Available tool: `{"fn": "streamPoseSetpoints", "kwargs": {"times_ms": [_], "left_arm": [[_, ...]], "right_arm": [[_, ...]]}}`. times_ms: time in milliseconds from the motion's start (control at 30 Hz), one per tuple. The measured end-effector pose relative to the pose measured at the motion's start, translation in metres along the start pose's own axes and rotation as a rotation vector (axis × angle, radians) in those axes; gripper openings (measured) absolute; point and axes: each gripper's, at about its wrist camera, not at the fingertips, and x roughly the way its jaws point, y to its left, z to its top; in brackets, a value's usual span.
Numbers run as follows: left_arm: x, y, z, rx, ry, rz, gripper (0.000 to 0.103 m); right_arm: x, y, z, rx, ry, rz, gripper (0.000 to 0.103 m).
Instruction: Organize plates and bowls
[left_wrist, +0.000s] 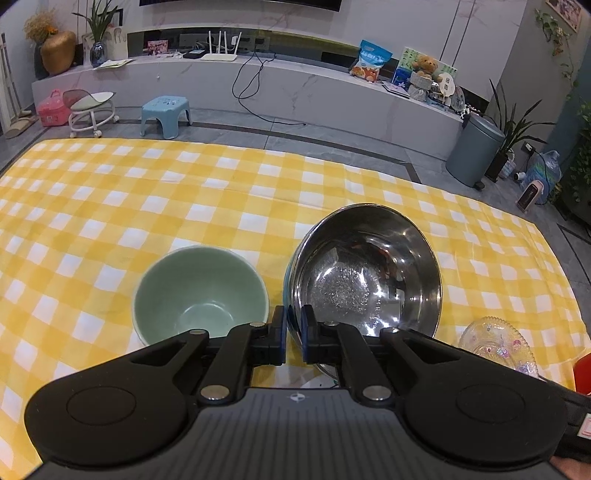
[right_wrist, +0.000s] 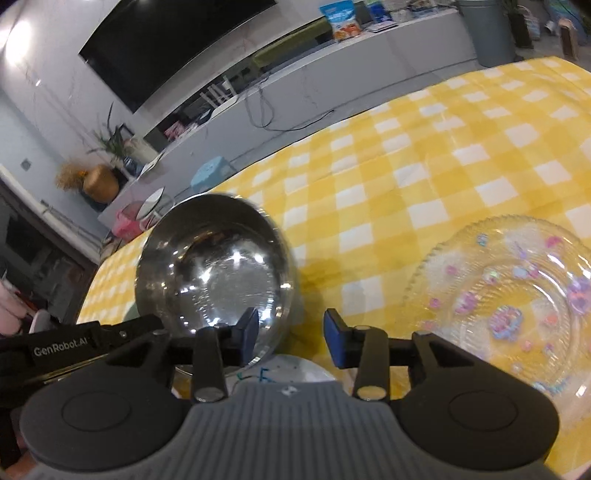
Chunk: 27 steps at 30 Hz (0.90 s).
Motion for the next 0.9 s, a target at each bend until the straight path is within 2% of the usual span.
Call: {"fn": "streamPoseSetpoints", "kwargs": {"times_ms": [200, 267, 300, 600, 900], "left_arm": [[0.003, 0.001, -0.001, 0.013, 0.003, 0.015, 0.008], [0.004, 0.003, -0.001, 0.007, 0.008, 0.014, 0.008], [0.005, 0.004, -0.001, 0.002, 0.012, 0.015, 0.008], [0.002, 0.004, 0.001, 0.010, 0.031, -0.042, 0.008], [-0.034, -0.011, 0.005, 0.054, -0.038, -0.089, 0.007]], "right_arm": [[0.022, 0.015, 0.001, -0.047, 0.031, -0.013, 0.038], [0.028, 0.017, -0.001, -0.047, 0.029, -0.028, 0.028], [0.030, 0.017, -0.002, -0.054, 0.023, -0.043, 0.016], [0.019, 0.010, -0.004, 0.011, -0.015, -0.075, 0.012], [-0.026, 0.022, -0.004, 0.009, -0.102, -0.084, 0.012]]}}
